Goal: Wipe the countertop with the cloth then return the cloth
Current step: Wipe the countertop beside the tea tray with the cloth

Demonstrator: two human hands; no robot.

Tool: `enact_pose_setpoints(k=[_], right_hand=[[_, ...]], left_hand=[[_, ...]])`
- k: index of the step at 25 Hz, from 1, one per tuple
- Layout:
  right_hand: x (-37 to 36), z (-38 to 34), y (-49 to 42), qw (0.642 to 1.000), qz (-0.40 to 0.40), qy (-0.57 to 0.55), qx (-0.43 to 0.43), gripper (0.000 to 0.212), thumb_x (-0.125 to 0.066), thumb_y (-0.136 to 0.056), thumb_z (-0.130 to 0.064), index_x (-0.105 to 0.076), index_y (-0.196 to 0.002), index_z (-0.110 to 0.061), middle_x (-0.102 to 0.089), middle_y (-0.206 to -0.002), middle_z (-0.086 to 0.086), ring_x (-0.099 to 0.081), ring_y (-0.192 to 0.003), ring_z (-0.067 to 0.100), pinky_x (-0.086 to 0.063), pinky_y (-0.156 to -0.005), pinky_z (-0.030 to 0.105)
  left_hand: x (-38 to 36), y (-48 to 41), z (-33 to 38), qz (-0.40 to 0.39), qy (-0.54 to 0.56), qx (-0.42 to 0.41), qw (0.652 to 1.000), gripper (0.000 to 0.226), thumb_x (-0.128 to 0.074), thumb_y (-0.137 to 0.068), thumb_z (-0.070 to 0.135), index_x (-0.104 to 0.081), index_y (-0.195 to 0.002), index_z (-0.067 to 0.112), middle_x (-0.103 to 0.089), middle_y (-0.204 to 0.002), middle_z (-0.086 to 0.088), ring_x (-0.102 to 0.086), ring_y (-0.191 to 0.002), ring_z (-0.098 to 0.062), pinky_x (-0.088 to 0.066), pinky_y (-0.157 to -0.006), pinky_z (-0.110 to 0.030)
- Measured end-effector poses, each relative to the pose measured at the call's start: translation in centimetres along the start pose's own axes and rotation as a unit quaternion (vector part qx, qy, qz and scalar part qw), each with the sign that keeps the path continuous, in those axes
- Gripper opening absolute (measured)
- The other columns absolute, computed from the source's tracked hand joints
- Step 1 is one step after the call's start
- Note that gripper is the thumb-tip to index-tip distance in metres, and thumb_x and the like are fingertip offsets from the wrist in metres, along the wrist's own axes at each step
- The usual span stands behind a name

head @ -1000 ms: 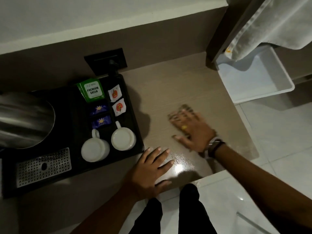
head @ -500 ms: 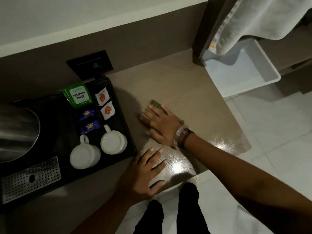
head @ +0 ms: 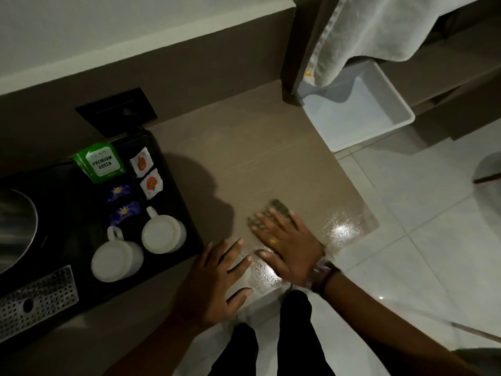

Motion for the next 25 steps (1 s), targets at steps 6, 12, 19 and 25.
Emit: enact_pose_setpoints(k=[6,12,19,25], right_hand=[[5.8,17.3,-2.6,0.94,0.071,-0.082,-0.325,0.08,-0.012,-0.097,-0.069,-0.028,-0.162,-0.025,-0.024,-0.171,0.004,-0.015,-0.159,0.029,-0.006,-0.129,0.05],[-0.7,-2.4,0.4,0.998,-0.01,-0.033,-0.043,0.064,-0.019,-0.104,-0.06,-0.023,-0.162,-0.033,-0.021,-0.171,-0.004,-0.015,-0.16,0.024,-0.01,-0.126,0.053],[5.8,15.4,-6.8,0.944,0.062,-0.088,-0.311,0.073,-0.012,-0.101,-0.064,-0.018,-0.164,-0.028,-0.015,-0.173,0.003,-0.007,-0.161,0.028,-0.005,-0.129,0.053],[0.7,-0.2,-3.5,0.996,-0.038,0.017,0.079,0.065,-0.012,-0.104,-0.063,-0.013,-0.164,-0.037,-0.019,-0.172,-0.003,-0.015,-0.16,0.025,-0.009,-0.125,0.049]], left_hand=[[-0.5,0.1,0.0,0.019,-0.01,-0.003,1.0,0.064,-0.054,-0.096,0.061,-0.055,-0.149,0.026,-0.038,-0.165,-0.007,-0.037,-0.148,-0.036,-0.031,-0.117,-0.058],[-0.5,0.2,-0.2,0.013,-0.014,-0.006,1.0,0.062,-0.058,-0.094,0.06,-0.06,-0.143,0.023,-0.043,-0.161,-0.01,-0.041,-0.146,-0.04,-0.034,-0.115,-0.06],[0.5,-0.1,0.0,0.019,0.003,0.003,1.0,0.064,-0.055,-0.094,0.061,-0.061,-0.146,0.025,-0.041,-0.164,-0.007,-0.04,-0.147,-0.034,-0.03,-0.118,-0.054],[0.9,0.0,0.4,0.041,-0.011,-0.017,0.999,0.063,-0.055,-0.094,0.06,-0.063,-0.144,0.023,-0.048,-0.16,-0.01,-0.046,-0.145,-0.036,-0.029,-0.118,-0.052]])
Point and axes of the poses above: each hand's wrist, its own y-axis away from the middle knuckle, its own x-axis out of the back of the hand, z = x × y, the point moved 10 cm from there along -y, towards the middle knuckle
